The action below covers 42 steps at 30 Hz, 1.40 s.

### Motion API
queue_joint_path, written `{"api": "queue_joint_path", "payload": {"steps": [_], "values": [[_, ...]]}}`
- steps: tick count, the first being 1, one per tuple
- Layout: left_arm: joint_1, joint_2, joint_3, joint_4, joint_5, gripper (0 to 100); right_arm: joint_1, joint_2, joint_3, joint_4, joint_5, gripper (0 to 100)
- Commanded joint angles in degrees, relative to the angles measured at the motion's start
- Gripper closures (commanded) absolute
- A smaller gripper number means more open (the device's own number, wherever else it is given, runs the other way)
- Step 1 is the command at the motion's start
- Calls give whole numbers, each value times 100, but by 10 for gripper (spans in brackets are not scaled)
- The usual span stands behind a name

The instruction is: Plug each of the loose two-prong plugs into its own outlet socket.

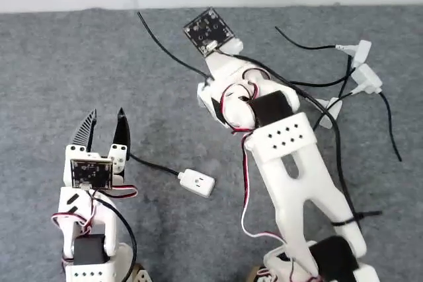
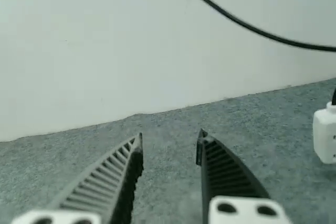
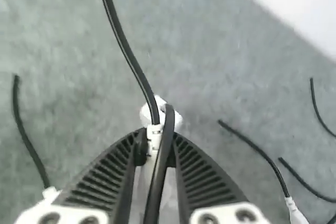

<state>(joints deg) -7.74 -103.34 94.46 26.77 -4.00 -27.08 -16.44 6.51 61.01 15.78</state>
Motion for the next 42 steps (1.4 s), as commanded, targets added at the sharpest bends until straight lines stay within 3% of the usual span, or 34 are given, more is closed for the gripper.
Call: {"api": "queue_joint_path", "payload": {"steps": [1, 13, 18, 22, 25, 28, 35, 42], "values": [[35, -88, -75, -158, -62, 836, -224, -444, -527, 268, -105, 991], [167, -88, -13, -158, -202, 836, -277, -857, -422, 207, -114, 991], [246, -88, 22, -158, -220, 836, -330, -1024, -853, 822, -105, 990], [255, -88, 31, -158, -220, 836, -84, -848, -97, 136, -123, 990], [255, -88, 31, -158, -220, 836, -215, -1305, -1055, 699, -132, 990], [255, -88, 31, -158, -220, 836, -171, -1314, -844, 936, -132, 990], [273, -88, 40, -158, -211, 836, 66, -1130, 88, -75, -132, 990], [1178, -88, -75, -158, -457, 836, -277, -1165, 211, -743, -325, 990]]}}
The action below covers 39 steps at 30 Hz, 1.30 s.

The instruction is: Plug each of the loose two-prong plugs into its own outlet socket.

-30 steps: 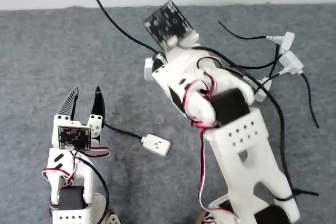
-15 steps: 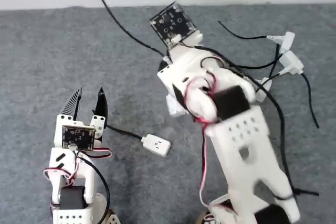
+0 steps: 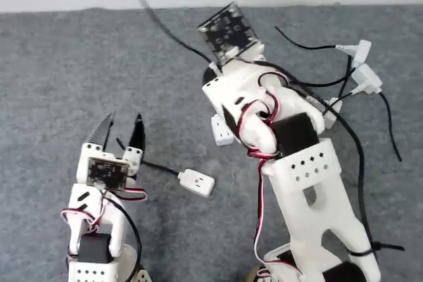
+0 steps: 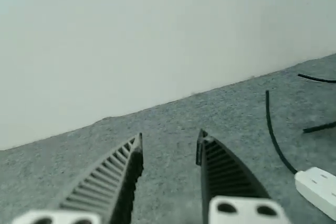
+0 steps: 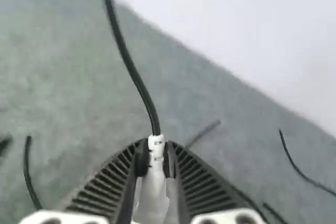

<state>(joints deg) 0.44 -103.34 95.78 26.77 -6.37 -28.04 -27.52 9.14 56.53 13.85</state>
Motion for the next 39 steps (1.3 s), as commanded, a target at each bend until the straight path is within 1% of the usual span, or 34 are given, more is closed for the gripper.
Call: {"api": "queue_joint_path", "payload": {"steps": [1, 5, 8, 15, 18, 22, 25, 28, 35, 39], "values": [[536, -88, -286, -158, -281, 836, -207, -75, -53, -347, -105, 990], [1055, -88, -558, -158, -308, 836, -303, -75, -62, -558, -88, 990], [1204, -88, -725, -229, -316, 836, -382, -84, -88, -734, -79, 990], [1231, -88, -989, -1345, -308, 836, -778, -585, -659, -752, -79, 990], [1398, -88, -989, -1714, -308, 836, -989, -725, -826, -725, -79, 990], [1679, -88, -1015, -1732, -308, 836, -1218, -752, -1055, -303, -18, 990], [1925, -88, -1015, -1714, -308, 836, -1367, -752, -1046, -180, 255, 990], [2075, -88, -1024, -1714, -308, 836, -1393, -760, -1055, -136, 281, 990], [2057, -88, -1059, -1732, -334, 836, -1543, -813, -1064, 75, 273, 990], [2057, -88, -1059, -1741, -615, 836, -1552, -813, -1073, 101, 273, 990]]}}
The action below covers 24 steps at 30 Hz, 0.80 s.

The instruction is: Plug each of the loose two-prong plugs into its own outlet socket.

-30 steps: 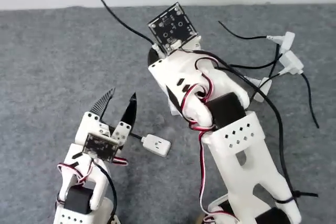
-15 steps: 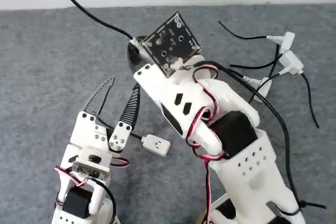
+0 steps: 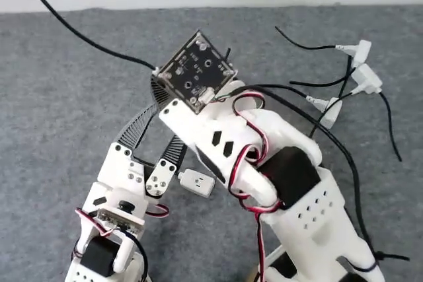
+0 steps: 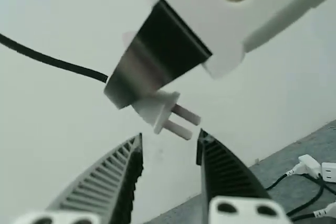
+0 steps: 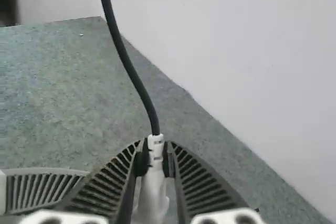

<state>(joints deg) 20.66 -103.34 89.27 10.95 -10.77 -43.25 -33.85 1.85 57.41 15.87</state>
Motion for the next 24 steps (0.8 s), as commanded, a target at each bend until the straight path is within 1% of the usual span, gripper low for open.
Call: {"api": "queue_joint_path", "payload": {"steps": [1, 5, 8, 18, 22, 24], "values": [[35, -88, -409, -158, -211, 836, -31, -189, -343, 22, 70, 990], [35, -88, -400, -158, -237, 836, -66, -356, -334, 154, 62, 990], [-35, -88, -391, -158, -202, 836, -251, -479, -334, 295, 70, 990], [-44, -88, -479, -97, -176, 836, -233, -541, -308, 382, 70, 990], [-18, -88, -998, 642, 255, 836, -251, -585, -334, 338, 70, 990], [132, -88, -1209, 870, 316, 837, -259, -593, -387, 295, 70, 990]]}}
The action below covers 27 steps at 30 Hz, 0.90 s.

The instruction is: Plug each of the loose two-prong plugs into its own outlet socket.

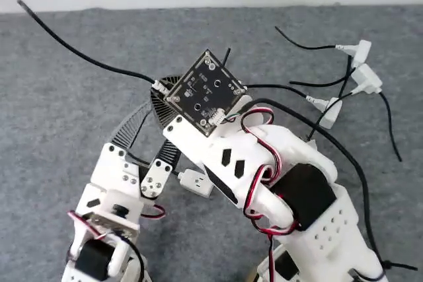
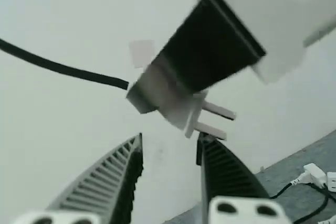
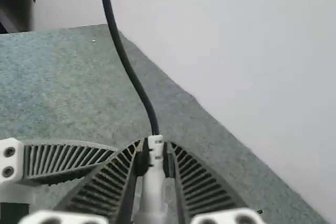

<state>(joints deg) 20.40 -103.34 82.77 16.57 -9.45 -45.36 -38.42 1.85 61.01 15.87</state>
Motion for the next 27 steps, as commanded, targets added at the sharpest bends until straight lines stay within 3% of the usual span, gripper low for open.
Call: {"api": "queue_joint_path", "payload": {"steps": [1, 16, 21, 27], "values": [[202, -88, -629, 378, 193, 837, -57, -154, -422, -84, 62, 990], [554, -88, -725, 466, 193, 836, -66, -251, -457, -224, 62, 990], [738, -88, -1121, 1090, 211, 836, -57, -207, -448, -233, 62, 990], [888, -88, -1376, 1125, 211, 837, -66, -251, -457, -242, 62, 990]]}}
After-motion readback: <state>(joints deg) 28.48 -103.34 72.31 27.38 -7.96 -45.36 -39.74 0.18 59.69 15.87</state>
